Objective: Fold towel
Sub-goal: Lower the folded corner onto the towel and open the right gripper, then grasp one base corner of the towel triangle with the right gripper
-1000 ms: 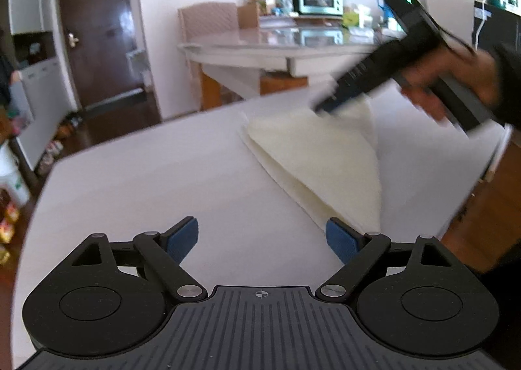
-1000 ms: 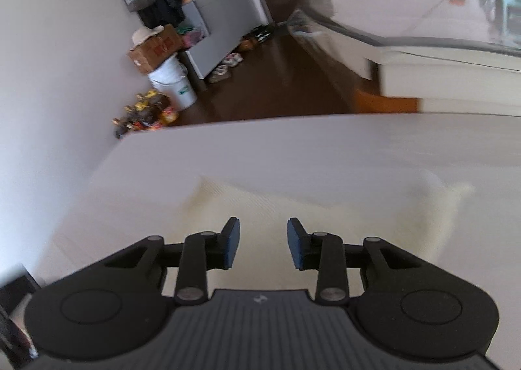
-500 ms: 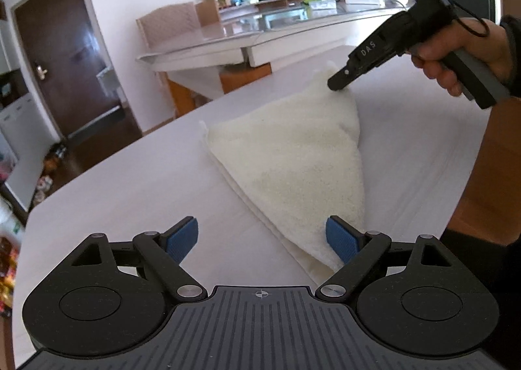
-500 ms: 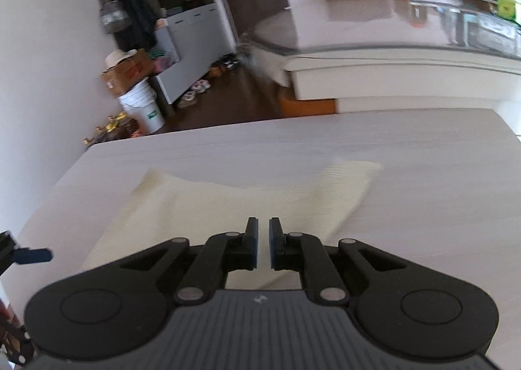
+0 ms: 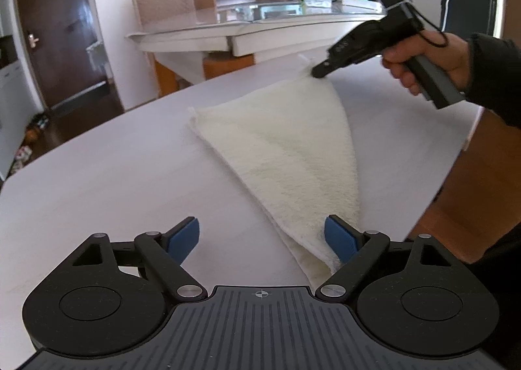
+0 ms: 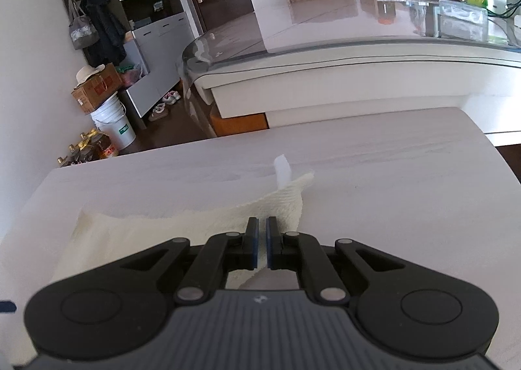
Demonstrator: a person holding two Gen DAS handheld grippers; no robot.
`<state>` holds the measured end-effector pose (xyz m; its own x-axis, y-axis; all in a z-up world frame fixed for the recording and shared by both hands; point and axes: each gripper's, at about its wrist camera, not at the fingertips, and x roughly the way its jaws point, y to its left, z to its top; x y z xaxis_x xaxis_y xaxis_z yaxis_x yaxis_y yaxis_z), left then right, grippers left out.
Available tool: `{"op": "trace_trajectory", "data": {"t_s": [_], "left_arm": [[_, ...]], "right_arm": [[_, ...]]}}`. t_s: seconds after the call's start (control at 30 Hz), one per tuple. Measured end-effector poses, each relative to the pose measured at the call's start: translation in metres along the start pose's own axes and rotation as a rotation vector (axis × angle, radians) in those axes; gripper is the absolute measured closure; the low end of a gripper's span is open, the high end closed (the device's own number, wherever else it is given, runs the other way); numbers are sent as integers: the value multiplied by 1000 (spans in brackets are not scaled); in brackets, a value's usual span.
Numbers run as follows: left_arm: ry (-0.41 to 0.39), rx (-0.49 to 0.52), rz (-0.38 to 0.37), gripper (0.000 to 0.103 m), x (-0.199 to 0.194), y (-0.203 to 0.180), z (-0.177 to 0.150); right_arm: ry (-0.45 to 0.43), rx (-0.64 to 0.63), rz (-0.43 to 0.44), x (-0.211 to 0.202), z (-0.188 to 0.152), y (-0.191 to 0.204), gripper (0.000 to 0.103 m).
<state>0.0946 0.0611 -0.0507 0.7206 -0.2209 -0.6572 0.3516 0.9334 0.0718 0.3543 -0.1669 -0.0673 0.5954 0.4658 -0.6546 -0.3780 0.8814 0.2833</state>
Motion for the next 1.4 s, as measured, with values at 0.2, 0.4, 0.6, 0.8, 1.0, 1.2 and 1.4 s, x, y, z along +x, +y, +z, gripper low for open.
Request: {"op": "trace_trajectory", "data": {"t_s": [0.2,0.4,0.6,0.8,1.0,1.2,1.4], "left_arm": [[-23,-15,-10,14,-11,-12,-5],[-44,0,38,12,-25,5,-6],[-78,-15,66,10,-30,29,-1],[-106,7,72,10,-39,34,5],[-119,0,63,10,-40,33,6],[-118,-16,76,10,-44,37,0],[-113,-28,85,10,-44,40,-3]], "right_arm": [[-14,-68,9,-23,-5,21,83],[-44,-283,161,-82,-53,83,63],[-29,-472,284,-118,-111,142,57],[-48,-690,280,-130,-160,190,56],[-72,-933,202,-123,-190,225,56],[-85,-1089,140,-107,-205,247,60],[-82,-1150,111,-100,-214,258,79]]}}
